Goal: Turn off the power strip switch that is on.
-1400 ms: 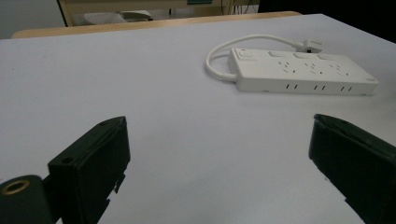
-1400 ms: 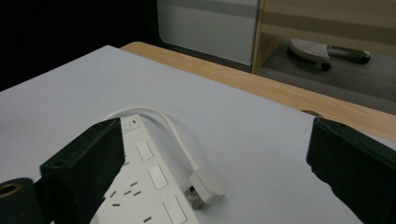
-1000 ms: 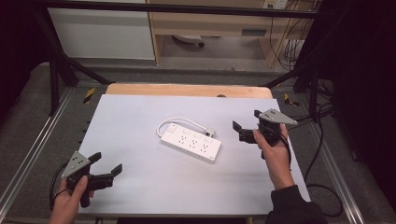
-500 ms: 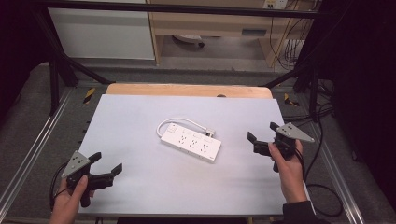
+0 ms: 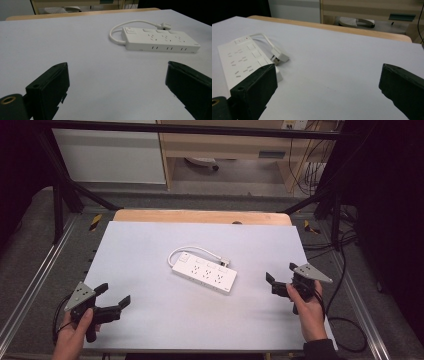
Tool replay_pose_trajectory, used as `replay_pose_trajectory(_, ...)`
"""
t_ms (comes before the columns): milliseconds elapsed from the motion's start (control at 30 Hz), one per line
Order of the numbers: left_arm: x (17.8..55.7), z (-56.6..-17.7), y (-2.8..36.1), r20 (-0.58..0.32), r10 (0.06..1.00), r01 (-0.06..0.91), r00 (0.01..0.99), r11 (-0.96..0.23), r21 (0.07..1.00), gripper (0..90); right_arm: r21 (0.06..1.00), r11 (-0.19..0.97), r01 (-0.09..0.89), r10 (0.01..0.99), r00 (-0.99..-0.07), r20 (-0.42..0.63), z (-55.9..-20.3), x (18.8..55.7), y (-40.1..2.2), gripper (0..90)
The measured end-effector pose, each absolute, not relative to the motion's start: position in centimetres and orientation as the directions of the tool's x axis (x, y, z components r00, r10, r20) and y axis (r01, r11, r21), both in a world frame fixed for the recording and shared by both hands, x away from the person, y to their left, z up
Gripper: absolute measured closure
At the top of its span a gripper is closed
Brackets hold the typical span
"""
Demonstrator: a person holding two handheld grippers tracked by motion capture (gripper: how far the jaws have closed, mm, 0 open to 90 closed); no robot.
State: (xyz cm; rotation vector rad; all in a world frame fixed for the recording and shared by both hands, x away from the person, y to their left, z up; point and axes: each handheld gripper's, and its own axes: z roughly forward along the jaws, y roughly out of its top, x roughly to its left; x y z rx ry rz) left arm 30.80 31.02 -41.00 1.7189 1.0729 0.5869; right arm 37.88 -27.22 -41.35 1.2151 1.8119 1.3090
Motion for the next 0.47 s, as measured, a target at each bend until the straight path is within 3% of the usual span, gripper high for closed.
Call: replay_pose_trajectory(467,30.8,-40.9,31.0,-0.094,0.863,0.386,0.497,-0.122,0.914,5.1,0.857,0.211,0.471,0.907,-0.421,0.008,-44.7,39.3,-25.2,3.0)
